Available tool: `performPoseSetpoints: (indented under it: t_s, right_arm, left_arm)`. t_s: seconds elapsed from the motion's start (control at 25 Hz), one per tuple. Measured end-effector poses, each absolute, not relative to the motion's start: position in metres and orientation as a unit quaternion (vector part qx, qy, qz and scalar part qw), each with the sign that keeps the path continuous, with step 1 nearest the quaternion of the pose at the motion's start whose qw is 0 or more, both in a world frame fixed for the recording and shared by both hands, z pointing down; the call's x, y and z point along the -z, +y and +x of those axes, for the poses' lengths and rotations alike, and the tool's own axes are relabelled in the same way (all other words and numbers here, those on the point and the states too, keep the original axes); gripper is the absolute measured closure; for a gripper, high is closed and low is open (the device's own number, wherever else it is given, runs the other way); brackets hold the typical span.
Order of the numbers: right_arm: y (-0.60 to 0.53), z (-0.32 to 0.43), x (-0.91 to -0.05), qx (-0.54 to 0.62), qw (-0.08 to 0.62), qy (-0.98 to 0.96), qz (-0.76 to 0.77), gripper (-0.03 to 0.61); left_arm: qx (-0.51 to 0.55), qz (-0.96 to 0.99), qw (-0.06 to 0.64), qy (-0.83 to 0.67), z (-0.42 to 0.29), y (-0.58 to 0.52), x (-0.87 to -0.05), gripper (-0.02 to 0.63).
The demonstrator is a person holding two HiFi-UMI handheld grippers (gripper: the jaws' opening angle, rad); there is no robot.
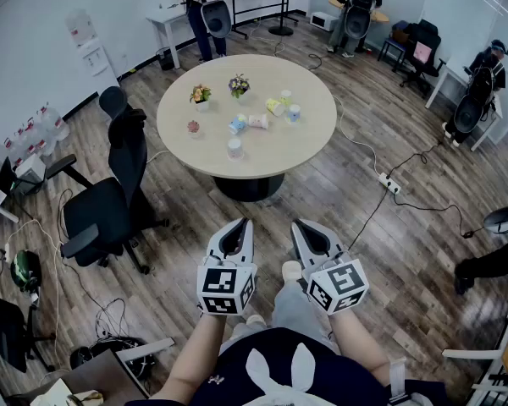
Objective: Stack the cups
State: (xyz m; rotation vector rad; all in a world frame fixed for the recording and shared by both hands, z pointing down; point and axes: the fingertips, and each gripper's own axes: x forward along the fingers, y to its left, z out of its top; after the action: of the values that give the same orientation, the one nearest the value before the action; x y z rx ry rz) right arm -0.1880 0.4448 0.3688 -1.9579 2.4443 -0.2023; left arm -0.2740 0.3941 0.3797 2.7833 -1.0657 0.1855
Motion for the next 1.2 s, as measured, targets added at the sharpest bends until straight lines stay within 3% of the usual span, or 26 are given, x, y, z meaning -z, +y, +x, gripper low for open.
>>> performPoseSetpoints:
  t_s: [0.6,0.68,0.72,0.8,0.88,1.2]
  right_arm:
    - [0.363,-0.122,-0.388,0.077,-0.014,0.795,-0.601,0.570]
    - [0.348,-0.108,-0.391,0.083,-0.014,0.799,-0.595,0.512]
    - [0.341,-0.100,-0.391,0.087,-0.013,0.801,-0.592,0.481]
    - [0.327,-0.083,-0.393,0.093,-0.013,0.804,-0.587,0.443]
    - [0.314,-0.065,-0.394,0.096,-0.016,0.806,-0.584,0.421]
    - [0.267,0.005,-0.411,0.110,-0.047,0.814,-0.569,0.378]
  left_arm:
    - [-0.081,0.926,0.090,-0.357,-0.210,0.323,-0.396,0.590]
    - [-0.090,0.924,0.092,-0.359,-0.200,0.309,-0.401,0.587]
    - [-0.094,0.925,0.093,-0.357,-0.194,0.303,-0.402,0.576]
    - [-0.102,0.928,0.090,-0.348,-0.182,0.290,-0.402,0.442]
    - [-0.113,0.927,0.077,-0.348,-0.171,0.277,-0.402,0.366]
    - [-0.136,0.906,0.067,-0.395,-0.140,0.223,-0.417,0.328]
